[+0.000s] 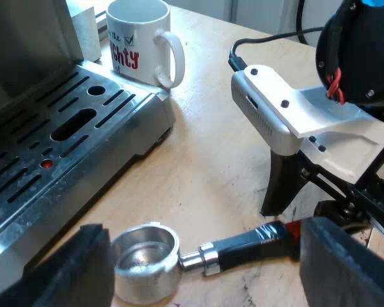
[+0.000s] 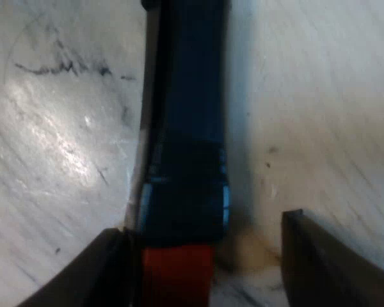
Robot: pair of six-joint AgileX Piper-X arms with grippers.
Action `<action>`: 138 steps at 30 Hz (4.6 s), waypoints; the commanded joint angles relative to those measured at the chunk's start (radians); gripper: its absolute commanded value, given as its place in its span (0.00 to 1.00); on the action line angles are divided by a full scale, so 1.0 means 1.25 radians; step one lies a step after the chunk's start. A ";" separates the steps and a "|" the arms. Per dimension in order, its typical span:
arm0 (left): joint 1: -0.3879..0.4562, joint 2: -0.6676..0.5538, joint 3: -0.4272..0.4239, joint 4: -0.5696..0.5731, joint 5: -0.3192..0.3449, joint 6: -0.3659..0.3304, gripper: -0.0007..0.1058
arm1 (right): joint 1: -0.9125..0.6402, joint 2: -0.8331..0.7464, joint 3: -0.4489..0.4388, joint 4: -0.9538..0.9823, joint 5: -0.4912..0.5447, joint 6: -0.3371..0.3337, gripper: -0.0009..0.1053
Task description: Grind coffee beans and then tamp
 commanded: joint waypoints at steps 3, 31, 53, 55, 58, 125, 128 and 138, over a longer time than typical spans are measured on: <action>-0.003 0.001 0.000 -0.002 -0.010 0.004 0.60 | -0.003 -0.006 -0.013 0.027 -0.007 0.016 0.65; -0.003 0.001 0.000 -0.002 -0.010 0.004 0.60 | -0.003 -0.200 -0.139 0.358 0.006 0.016 0.66; -0.003 -0.001 -0.112 0.102 -0.136 -0.007 0.60 | 0.002 -0.307 -0.197 0.102 0.031 -0.034 0.66; -0.003 -0.001 -0.122 0.123 -0.161 -0.007 0.60 | 0.002 -0.307 -0.195 0.057 0.038 -0.037 0.66; -0.003 -0.001 -0.124 0.147 -0.179 -0.010 0.60 | 0.002 -0.307 -0.189 0.010 0.054 -0.051 0.66; -0.003 0.187 -0.041 0.016 -0.318 -0.014 0.60 | 0.057 -0.122 0.091 -0.577 0.072 -0.099 0.65; -0.003 0.190 -0.041 0.016 -0.318 -0.014 0.60 | 0.057 -0.114 0.091 -0.596 0.072 -0.099 0.65; -0.003 0.377 -0.041 -0.081 -0.363 -0.056 0.60 | 0.057 -0.113 0.091 -0.606 0.072 -0.085 0.65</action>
